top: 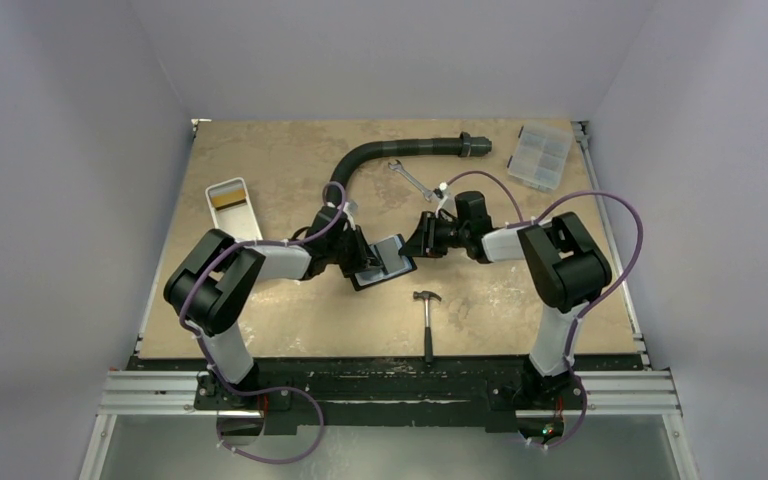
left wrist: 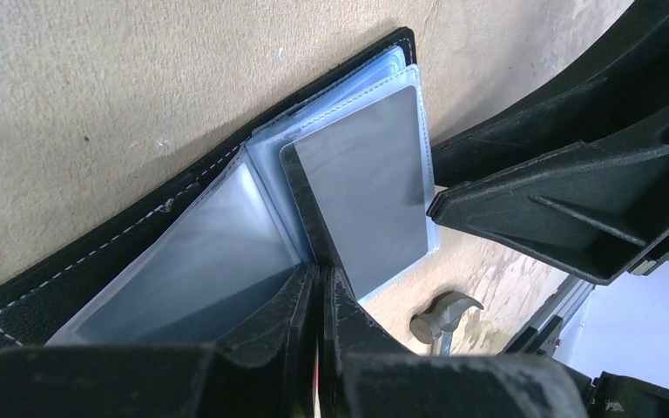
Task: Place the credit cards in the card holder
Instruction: Turn over the card slot in the card holder.
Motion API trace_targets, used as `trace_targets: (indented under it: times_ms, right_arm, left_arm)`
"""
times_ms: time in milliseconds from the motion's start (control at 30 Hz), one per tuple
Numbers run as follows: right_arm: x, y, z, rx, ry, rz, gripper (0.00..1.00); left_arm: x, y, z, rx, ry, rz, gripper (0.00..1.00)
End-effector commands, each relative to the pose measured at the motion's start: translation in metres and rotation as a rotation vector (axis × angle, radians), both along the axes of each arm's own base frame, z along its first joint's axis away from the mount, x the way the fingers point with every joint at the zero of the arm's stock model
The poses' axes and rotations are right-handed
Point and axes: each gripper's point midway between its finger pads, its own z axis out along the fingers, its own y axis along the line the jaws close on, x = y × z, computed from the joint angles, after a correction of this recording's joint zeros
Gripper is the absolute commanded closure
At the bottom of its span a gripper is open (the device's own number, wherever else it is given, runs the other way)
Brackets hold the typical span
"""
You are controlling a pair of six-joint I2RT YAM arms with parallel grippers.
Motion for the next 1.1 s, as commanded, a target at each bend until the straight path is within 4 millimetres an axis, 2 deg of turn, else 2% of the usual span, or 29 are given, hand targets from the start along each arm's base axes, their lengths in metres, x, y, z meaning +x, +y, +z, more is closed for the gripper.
trace_targets:
  times_ms: [0,267,567,667,1067]
  right_arm:
    - [-0.004,0.012,0.017,0.038,-0.045,0.048,0.63]
    - [-0.004,0.008,0.027,-0.003,-0.096,0.031,0.62]
    - [0.004,-0.006,0.029,-0.100,-0.148,-0.018,0.50]
    - [0.003,-0.003,0.032,-0.080,-0.151,-0.010,0.50]
    - [-0.003,0.006,0.015,-0.046,-0.084,0.030,0.56]
  left_arm:
    - [-0.016,0.013,-0.034,0.079,0.071,0.008,1.00]
    - [-0.016,0.013,-0.035,0.086,0.074,0.004,1.00]
    - [-0.016,0.014,-0.038,0.092,0.079,0.001,1.00]
    - [-0.016,0.013,-0.038,0.091,0.080,0.001,1.00]
    - [-0.017,0.013,-0.037,0.089,0.076,-0.001,1.00]
